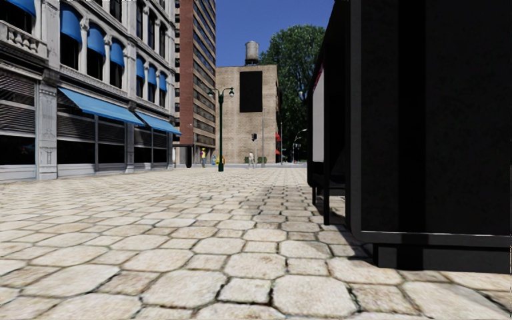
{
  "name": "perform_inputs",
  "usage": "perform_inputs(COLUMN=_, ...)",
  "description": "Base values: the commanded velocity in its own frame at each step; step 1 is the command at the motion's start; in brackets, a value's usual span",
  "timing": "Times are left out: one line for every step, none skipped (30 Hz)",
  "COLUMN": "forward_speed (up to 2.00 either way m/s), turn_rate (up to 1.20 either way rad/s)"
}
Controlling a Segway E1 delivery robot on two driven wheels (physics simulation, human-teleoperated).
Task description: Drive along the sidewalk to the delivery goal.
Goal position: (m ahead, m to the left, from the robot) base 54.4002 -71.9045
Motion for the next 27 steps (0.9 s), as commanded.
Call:
perform_inputs(forward_speed=1.01, turn_rate=0.38)
perform_inputs(forward_speed=1.01, turn_rate=0.38)
perform_inputs(forward_speed=1.02, turn_rate=0.38)
perform_inputs(forward_speed=1.02, turn_rate=0.38)
perform_inputs(forward_speed=1.02, turn_rate=0.38)
perform_inputs(forward_speed=1.02, turn_rate=0.38)
perform_inputs(forward_speed=1.02, turn_rate=0.38)
perform_inputs(forward_speed=1.04, turn_rate=0.38)
perform_inputs(forward_speed=1.05, turn_rate=0.38)
perform_inputs(forward_speed=1.08, turn_rate=0.38)
perform_inputs(forward_speed=1.08, turn_rate=0.38)
perform_inputs(forward_speed=1.09, turn_rate=0.38)
perform_inputs(forward_speed=1.11, turn_rate=0.38)
perform_inputs(forward_speed=1.16, turn_rate=0.38)
perform_inputs(forward_speed=1.16, turn_rate=0.38)
perform_inputs(forward_speed=1.25, turn_rate=0.38)
perform_inputs(forward_speed=1.3, turn_rate=0.38)
perform_inputs(forward_speed=1.38, turn_rate=0.38)
perform_inputs(forward_speed=1.38, turn_rate=0.38)
perform_inputs(forward_speed=1.42, turn_rate=0.38)
perform_inputs(forward_speed=1.5, turn_rate=0.38)
perform_inputs(forward_speed=1.69, turn_rate=0.38)
perform_inputs(forward_speed=1.69, turn_rate=0.38)
perform_inputs(forward_speed=2.0, turn_rate=0.38)
perform_inputs(forward_speed=2.0, turn_rate=0.38)
perform_inputs(forward_speed=2.0, turn_rate=0.37)
perform_inputs(forward_speed=2.0, turn_rate=0.34)
